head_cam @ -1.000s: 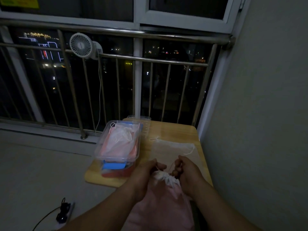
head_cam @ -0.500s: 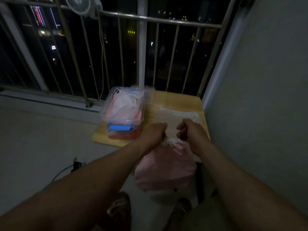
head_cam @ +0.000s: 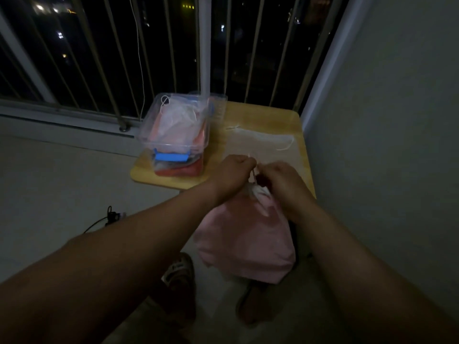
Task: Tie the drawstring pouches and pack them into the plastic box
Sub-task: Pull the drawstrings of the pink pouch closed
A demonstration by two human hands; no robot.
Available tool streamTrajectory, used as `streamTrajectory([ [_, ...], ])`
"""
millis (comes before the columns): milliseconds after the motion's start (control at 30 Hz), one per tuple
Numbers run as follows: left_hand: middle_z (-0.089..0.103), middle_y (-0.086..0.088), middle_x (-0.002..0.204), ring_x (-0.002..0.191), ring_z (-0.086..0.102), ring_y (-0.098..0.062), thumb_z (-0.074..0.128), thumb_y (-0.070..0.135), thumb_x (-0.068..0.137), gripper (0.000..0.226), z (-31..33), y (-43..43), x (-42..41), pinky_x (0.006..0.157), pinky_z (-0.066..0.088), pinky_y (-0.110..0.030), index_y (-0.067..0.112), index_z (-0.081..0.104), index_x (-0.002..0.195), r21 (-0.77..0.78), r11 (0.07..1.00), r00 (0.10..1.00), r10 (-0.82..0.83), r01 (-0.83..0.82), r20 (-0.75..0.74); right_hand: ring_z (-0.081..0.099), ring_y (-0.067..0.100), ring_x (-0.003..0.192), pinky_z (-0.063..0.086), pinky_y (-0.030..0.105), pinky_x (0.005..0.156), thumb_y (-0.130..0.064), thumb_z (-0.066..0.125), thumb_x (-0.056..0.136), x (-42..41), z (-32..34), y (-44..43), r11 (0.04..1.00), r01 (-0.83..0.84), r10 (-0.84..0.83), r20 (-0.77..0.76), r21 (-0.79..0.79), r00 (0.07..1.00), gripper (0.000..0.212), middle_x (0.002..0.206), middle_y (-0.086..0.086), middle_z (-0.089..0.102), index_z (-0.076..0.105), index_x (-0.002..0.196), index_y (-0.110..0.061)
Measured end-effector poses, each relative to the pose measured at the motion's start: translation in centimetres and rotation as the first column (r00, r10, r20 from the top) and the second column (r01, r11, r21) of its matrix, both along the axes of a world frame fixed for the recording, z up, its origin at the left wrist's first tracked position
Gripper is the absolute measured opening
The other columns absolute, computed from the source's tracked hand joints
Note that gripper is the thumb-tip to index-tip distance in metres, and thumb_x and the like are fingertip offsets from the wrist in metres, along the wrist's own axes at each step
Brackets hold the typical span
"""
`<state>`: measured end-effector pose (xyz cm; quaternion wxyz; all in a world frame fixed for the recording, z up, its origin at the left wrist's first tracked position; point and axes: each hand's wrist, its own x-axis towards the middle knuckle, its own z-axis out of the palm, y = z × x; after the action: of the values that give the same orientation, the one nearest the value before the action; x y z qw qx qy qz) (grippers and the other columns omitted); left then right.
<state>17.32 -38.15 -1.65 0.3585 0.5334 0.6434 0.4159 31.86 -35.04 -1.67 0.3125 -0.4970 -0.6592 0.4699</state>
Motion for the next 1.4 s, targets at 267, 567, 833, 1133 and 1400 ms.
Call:
streamTrajectory([
  [267, 0.051, -0.003, 0.06, 0.058, 0.046, -0.016, 0.045, 0.031, 0.108, 0.045, -2.3, -0.5, -0.7, 0.062, 0.036, -0.032, 0.014, 0.053, 0.067, -0.111, 0.988, 0.929, 0.143, -0.112, 0.342, 0.073, 0.03, 0.095, 0.057, 0.047, 0.09, -0.02, 0.066, 0.099, -0.1, -3.8, -0.6, 0.971, 0.043, -0.086, -0.174, -0.237, 0.981, 0.017, 0.093, 0.01, 0.078, 0.078, 0.09, -0.011],
  [567, 0.065, -0.01, 0.075, 0.078, 0.062, -0.027, 0.051, 0.036, 0.105, 0.042, -4.4, -1.5, -2.9, 0.079, 0.048, -0.04, 0.011, 0.072, 0.078, -0.102, 0.991, 0.89, 0.121, -0.085, 0.439, 0.074, 0.021, 0.084, 0.059, 0.033, 0.077, -0.016, 0.068, 0.097, -1.2, -3.5, -1.5, 0.925, -0.039, -0.051, -0.226, -0.377, 0.973, 0.017, 0.09, 0.011, 0.079, 0.08, 0.09, -0.006],
  [833, 0.079, -0.004, 0.096, 0.083, 0.074, -0.032, 0.057, 0.029, 0.105, 0.027, -1.0, 0.9, -2.7, 0.075, 0.061, -0.038, 0.015, 0.08, 0.112, -0.042, 0.951, 0.947, -0.3, 0.306, 0.114, 0.075, 0.015, 0.086, 0.059, 0.035, 0.082, -0.015, 0.066, 0.093, -0.7, -2.0, -0.1, 0.972, -0.137, 0.162, 0.12, -0.192, 0.98, 0.021, 0.087, -0.004, 0.079, 0.079, 0.082, -0.028],
  [1133, 0.074, 0.005, 0.099, 0.091, 0.069, -0.005, 0.053, 0.033, 0.106, 0.021, -4.6, -0.8, -3.5, 0.087, 0.055, -0.029, 0.026, 0.071, 0.115, -0.078, 0.914, 0.91, -0.404, 0.398, -0.09, 0.072, 0.01, 0.091, 0.059, 0.032, 0.085, -0.007, 0.061, 0.095, -0.2, -4.1, -0.7, 0.98, -0.162, 0.181, 0.193, -0.113, 0.964, 0.022, 0.097, -0.001, 0.078, 0.08, 0.097, -0.016],
  [1400, 0.066, 0.008, 0.117, 0.104, 0.061, -0.005, 0.044, 0.037, 0.108, 0.028, -6.2, -2.5, -4.1, 0.092, 0.05, -0.033, 0.03, 0.062, 0.128, 0.024, 0.932, 0.902, -0.342, 0.361, -0.264, 0.071, 0.012, 0.077, 0.054, 0.03, 0.073, -0.015, 0.067, 0.097, -0.9, -4.3, -0.9, 0.986, -0.149, 0.162, 0.204, -0.08, 0.965, 0.021, 0.081, 0.001, 0.075, 0.077, 0.079, -0.012],
])
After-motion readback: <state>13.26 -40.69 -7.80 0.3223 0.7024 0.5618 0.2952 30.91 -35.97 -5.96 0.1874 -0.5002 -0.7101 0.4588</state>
